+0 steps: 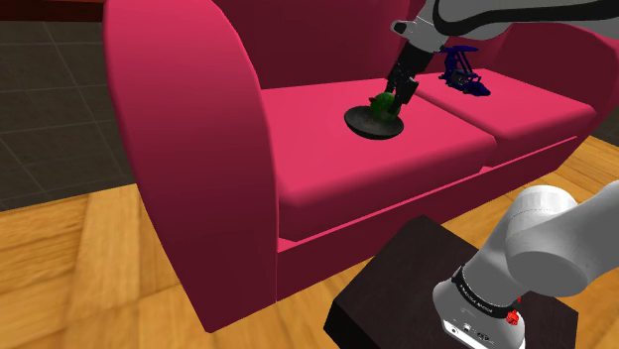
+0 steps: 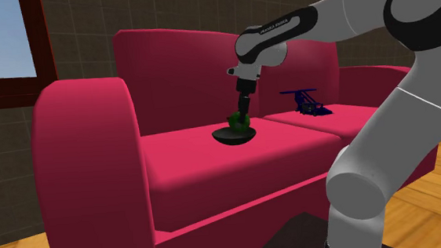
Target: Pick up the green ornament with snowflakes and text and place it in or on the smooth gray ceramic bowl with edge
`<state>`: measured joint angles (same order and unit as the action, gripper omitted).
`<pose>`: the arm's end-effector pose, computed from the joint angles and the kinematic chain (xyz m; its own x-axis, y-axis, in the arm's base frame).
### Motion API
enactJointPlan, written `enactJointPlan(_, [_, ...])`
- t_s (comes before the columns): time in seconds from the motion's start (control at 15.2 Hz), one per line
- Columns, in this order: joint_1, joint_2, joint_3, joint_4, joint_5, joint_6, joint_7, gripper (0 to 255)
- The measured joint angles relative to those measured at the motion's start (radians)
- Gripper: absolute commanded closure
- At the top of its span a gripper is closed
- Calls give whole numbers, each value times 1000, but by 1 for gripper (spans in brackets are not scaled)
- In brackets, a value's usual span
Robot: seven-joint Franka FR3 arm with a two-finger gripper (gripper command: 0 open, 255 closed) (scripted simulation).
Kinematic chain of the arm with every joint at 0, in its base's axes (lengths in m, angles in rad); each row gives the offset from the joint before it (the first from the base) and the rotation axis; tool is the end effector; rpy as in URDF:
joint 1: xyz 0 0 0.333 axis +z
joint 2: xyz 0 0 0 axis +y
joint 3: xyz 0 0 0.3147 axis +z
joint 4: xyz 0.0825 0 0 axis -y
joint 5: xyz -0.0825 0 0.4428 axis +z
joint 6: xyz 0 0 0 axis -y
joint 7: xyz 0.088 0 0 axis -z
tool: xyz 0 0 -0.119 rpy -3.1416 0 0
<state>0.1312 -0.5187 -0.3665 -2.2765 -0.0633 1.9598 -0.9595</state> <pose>0.4658 -0.1310 0.5292 0.6974 0.6897 0.1946 0.6906 -0.7194 0.0747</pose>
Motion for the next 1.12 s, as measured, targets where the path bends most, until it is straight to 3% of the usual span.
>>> enactJointPlan(0.4, [0, 0, 0, 0, 0, 0, 0, 0])
enactJointPlan(0.73, [-1, -16, 9, 99, 0, -113, 3, 0])
enactJointPlan(1.12, [-2, -19, 10, 111, 0, -129, 2, 0])
